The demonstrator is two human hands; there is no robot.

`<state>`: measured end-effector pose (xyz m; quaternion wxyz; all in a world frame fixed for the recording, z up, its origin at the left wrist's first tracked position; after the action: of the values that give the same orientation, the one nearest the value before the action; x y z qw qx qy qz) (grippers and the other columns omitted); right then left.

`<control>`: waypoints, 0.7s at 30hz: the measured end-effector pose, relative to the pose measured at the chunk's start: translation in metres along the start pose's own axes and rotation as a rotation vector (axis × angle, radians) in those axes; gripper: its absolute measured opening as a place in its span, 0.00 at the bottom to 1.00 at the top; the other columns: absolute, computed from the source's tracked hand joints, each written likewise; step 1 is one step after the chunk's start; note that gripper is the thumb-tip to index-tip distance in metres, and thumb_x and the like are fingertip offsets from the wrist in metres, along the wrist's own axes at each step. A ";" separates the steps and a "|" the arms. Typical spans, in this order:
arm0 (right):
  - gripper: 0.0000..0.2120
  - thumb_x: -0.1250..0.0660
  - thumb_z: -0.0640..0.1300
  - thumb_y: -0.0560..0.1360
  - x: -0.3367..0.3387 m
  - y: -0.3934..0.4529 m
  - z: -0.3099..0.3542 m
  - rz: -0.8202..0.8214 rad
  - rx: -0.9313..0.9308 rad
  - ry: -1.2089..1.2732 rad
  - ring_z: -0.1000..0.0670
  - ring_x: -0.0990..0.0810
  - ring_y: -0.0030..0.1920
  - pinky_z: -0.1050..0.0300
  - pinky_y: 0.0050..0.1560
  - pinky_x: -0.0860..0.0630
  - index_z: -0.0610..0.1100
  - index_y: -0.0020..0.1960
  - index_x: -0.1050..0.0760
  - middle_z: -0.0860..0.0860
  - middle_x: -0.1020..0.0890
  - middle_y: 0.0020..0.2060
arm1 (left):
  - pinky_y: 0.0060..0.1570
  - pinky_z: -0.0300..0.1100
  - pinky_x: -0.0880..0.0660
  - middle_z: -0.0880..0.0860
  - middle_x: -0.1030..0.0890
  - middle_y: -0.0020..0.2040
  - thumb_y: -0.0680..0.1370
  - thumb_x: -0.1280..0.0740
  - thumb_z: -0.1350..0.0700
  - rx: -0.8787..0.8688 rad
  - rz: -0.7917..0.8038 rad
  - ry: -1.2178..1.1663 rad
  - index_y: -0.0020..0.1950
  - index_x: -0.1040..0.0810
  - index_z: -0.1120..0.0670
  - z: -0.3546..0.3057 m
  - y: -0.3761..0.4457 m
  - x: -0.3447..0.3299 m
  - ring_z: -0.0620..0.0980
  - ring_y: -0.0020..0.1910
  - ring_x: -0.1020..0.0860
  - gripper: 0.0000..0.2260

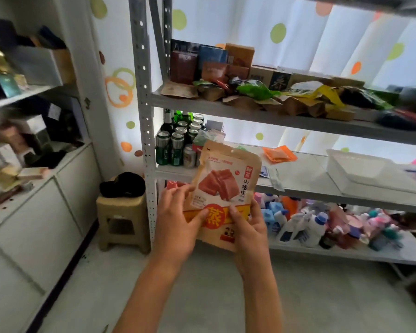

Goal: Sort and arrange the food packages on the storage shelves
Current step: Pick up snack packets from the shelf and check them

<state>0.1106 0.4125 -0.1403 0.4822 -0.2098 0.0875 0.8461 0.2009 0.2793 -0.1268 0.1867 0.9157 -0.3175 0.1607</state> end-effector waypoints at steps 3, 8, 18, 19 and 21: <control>0.18 0.34 0.38 0.79 0.009 -0.024 -0.005 0.045 -0.029 0.066 0.42 0.15 0.56 0.44 0.55 0.18 0.49 0.67 0.27 0.45 0.15 0.56 | 0.62 0.52 0.23 0.45 0.33 0.67 0.75 0.28 0.48 -0.046 0.062 0.109 0.68 0.30 0.38 -0.011 -0.032 -0.018 0.49 0.68 0.31 0.23; 0.16 0.39 0.49 0.80 0.024 -0.066 -0.005 0.086 0.011 -0.021 0.42 0.18 0.61 0.41 0.62 0.22 0.47 0.65 0.23 0.43 0.18 0.60 | 0.54 0.34 0.22 0.45 0.36 0.71 0.72 0.31 0.38 0.030 0.185 -0.160 0.72 0.33 0.41 -0.021 -0.086 -0.031 0.45 0.68 0.29 0.30; 0.09 0.34 0.34 0.79 0.073 -0.121 0.007 -0.046 0.181 -0.304 0.50 0.15 0.53 0.59 0.48 0.19 0.43 0.54 0.17 0.50 0.13 0.50 | 0.56 0.47 0.21 0.50 0.16 0.58 0.78 0.32 0.60 0.273 0.303 -0.732 0.67 0.25 0.48 -0.022 -0.147 -0.055 0.50 0.58 0.18 0.18; 0.10 0.32 0.34 0.78 0.080 -0.126 0.012 -0.085 0.194 -0.341 0.51 0.15 0.53 0.59 0.47 0.19 0.46 0.55 0.18 0.51 0.14 0.50 | 0.56 0.50 0.21 0.49 0.16 0.57 0.79 0.32 0.59 0.293 0.316 -0.747 0.66 0.24 0.47 -0.025 -0.150 -0.058 0.51 0.58 0.18 0.16; 0.16 0.30 0.39 0.78 0.094 -0.133 0.020 -0.173 0.190 -0.388 0.53 0.16 0.52 0.59 0.45 0.18 0.52 0.63 0.23 0.58 0.17 0.53 | 0.54 0.51 0.20 0.50 0.15 0.56 0.79 0.32 0.59 0.336 0.336 -0.786 0.64 0.24 0.48 -0.030 -0.154 -0.064 0.52 0.56 0.17 0.15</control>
<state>0.1761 0.5619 -0.1564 0.5783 -0.0036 0.0540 0.8140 0.2468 0.4382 -0.1643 -0.1274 0.8607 -0.4776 -0.1214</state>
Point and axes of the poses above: each hand's wrist, its own y-axis towards the middle knuckle, its own x-axis out of the back of the hand, z = x × y, the point moved 5 cm from there along y, towards the middle knuckle
